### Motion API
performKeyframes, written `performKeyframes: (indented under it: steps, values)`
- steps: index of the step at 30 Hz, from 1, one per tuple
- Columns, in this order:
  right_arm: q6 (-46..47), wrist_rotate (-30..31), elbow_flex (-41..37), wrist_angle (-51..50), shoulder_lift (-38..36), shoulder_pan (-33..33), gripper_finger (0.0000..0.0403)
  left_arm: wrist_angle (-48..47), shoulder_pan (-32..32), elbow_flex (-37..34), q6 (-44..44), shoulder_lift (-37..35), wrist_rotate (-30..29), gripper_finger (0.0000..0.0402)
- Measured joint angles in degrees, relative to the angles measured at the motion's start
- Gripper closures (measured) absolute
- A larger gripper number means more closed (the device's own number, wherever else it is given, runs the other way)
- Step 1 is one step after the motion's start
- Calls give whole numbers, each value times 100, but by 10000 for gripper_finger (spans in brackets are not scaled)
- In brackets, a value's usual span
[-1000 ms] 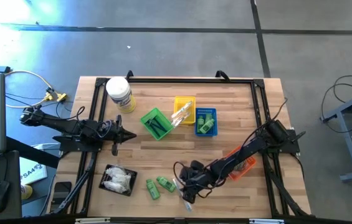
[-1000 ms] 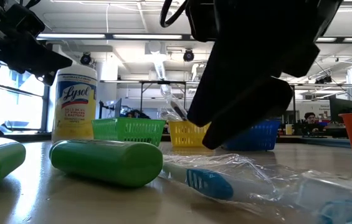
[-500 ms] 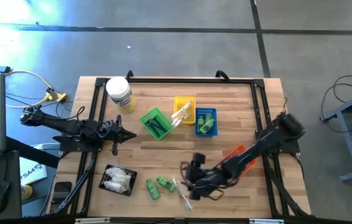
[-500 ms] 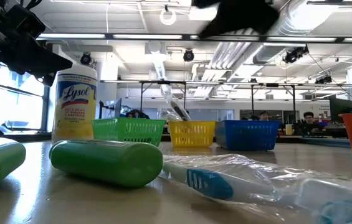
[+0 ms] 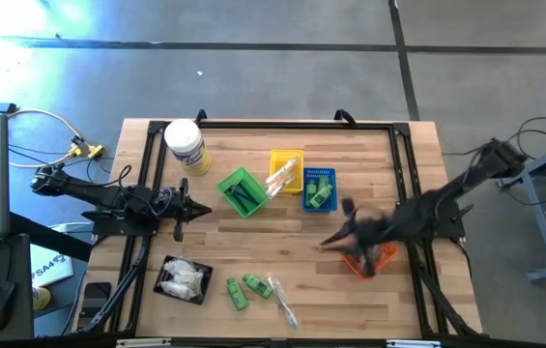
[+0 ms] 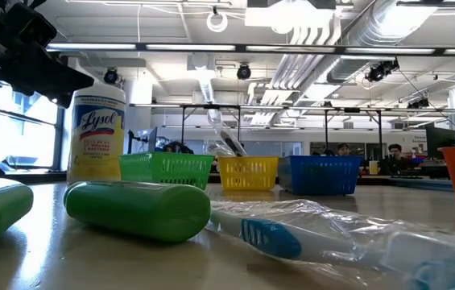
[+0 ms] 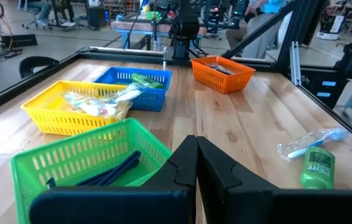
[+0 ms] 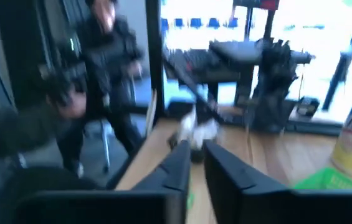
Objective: Pick & Place Travel size toiletries
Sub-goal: Put the green shampoo into the blue basket
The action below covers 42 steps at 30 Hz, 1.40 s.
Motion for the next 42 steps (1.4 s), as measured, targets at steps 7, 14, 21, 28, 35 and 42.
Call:
performKeyframes:
  steps: [7,14,21,28,35,42]
  values:
    - [-417,-650,-1599,1106,-1454,-566,396,5,0,0,-328,0,-59,402]
    - [-383,-1586,-2724,1566,-2448,-1268,401,18,0,0,-304,0,-80,401]
    - [-213,-2277,-3238,1646,-2696,-2171,401,18,1,0,-64,1,-46,402]
    - [-174,-3040,-3921,2605,-2701,-2966,401,388,0,103,457,324,458,401]
    - [66,-3346,-4199,3042,-2714,-3531,401,383,-71,1029,454,1961,1067,402]
    - [313,-3597,-4199,2983,-2709,-3762,401,-172,-603,2559,452,4438,1102,377]
